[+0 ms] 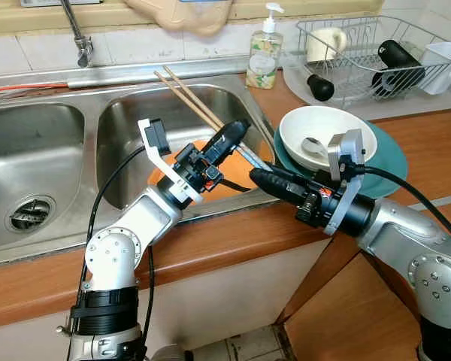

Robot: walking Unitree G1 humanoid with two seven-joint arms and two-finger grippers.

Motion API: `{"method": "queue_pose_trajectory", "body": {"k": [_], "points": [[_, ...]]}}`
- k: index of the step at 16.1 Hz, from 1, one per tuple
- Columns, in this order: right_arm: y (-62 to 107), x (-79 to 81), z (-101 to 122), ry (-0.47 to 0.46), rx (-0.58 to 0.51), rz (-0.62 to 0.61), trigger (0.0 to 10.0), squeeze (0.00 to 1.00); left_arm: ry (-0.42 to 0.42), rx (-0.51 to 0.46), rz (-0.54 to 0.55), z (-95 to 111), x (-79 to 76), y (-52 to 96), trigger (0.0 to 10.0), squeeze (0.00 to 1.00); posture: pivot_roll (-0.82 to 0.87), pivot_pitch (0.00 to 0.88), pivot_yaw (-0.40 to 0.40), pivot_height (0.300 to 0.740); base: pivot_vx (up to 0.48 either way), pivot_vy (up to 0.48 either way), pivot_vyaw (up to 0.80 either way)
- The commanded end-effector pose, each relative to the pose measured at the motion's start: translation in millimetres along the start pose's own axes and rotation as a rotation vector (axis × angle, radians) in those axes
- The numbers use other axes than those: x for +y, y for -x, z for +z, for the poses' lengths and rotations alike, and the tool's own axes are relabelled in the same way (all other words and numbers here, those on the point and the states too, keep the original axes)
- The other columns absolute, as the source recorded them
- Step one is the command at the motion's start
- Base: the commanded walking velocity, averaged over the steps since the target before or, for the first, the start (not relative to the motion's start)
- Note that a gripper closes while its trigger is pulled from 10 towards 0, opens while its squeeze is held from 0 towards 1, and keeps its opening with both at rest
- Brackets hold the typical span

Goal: Kitchen organization

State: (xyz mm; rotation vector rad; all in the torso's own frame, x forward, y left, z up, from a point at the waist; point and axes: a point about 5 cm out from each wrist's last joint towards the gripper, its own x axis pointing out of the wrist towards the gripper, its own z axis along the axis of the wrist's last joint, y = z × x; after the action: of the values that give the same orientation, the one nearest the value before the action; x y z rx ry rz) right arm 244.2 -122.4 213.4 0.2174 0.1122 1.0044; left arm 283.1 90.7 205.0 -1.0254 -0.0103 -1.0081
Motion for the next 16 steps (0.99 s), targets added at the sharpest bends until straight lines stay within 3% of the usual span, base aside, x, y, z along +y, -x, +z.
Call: {"method": "queue_pose_trajectory", "body": {"k": [1,2,3,4,5,6,8,9,10,12,13,16], "points": [[-2.0,-2.7,3,0.017,-0.004,-0.016,0.0,0.00,-0.033,-0.001,0.013,3,-2.8,2.1,0.0,0.00,-0.03,0.000,-0.012,0.740,0.000,0.000,0.00],[-2.5,-2.7,3,0.019,-0.004,-0.016,0.0,0.00,-0.033,-0.007,0.013,4,-2.9,2.5,0.0,0.00,-0.03,0.000,-0.011,0.740,0.000,0.000,0.00],[-3.2,-2.6,3,0.034,0.002,-0.023,7.5,0.00,-0.032,-0.014,0.015,5,-3.1,3.6,0.0,0.00,-0.04,0.000,-0.013,0.740,0.000,0.000,0.00],[-4.3,-3.6,3,0.056,0.015,-0.036,10.0,0.00,-0.036,-0.016,0.025,6,-1.4,3.8,0.0,0.00,-0.05,0.000,-0.014,0.740,0.000,0.000,0.00],[-4.5,-4.8,3,0.051,0.017,-0.039,10.0,0.18,-0.040,-0.020,0.034,7,0.1,3.1,0.0,0.00,-0.05,0.000,-0.014,0.740,0.000,0.000,0.00],[-4.3,-6.2,3,0.045,0.018,-0.044,10.0,1.00,-0.048,-0.028,0.051,8,2.2,2.1,0.0,0.00,-0.05,0.000,-0.014,0.740,0.000,0.000,0.00],[-3.9,-7.1,5,0.053,0.018,-0.055,10.0,1.00,-0.068,-0.049,0.083,13,5.5,1.1,0.0,0.00,-0.06,0.000,-0.006,0.740,0.000,0.000,0.00],[-2.4,-8.3,4,0.081,0.027,-0.084,10.0,0.95,-0.080,-0.070,0.115,19,9.0,1.6,0.0,0.00,-0.06,0.000,-0.006,0.740,0.000,0.000,0.00],[-0.5,-10.1,3,0.103,0.040,-0.113,10.0,0.00,-0.105,-0.082,0.170,26,16.7,1.8,0.0,0.00,-0.09,0.000,0.026,0.740,0.000,0.000,0.00],[1.4,-9.7,0,0.130,0.065,-0.140,10.0,0.00,-0.131,-0.102,0.259,37,30.7,3.9,0.0,0.00,-0.10,0.000,0.037,0.740,0.000,0.000,0.00],[2.8,-5.8,-3,0.148,0.084,-0.150,10.0,0.00,-0.148,-0.128,0.377,49,46.9,6.8,0.0,0.00,-0.11,0.000,0.043,0.740,0.000,0.000,0.00],[1.0,-3.6,-4,0.175,0.100,-0.172,10.0,0.00,-0.156,-0.153,0.577,61,71.4,7.3,0.0,0.00,-0.12,0.000,0.046,0.740,0.000,0.000,0.00]]}}
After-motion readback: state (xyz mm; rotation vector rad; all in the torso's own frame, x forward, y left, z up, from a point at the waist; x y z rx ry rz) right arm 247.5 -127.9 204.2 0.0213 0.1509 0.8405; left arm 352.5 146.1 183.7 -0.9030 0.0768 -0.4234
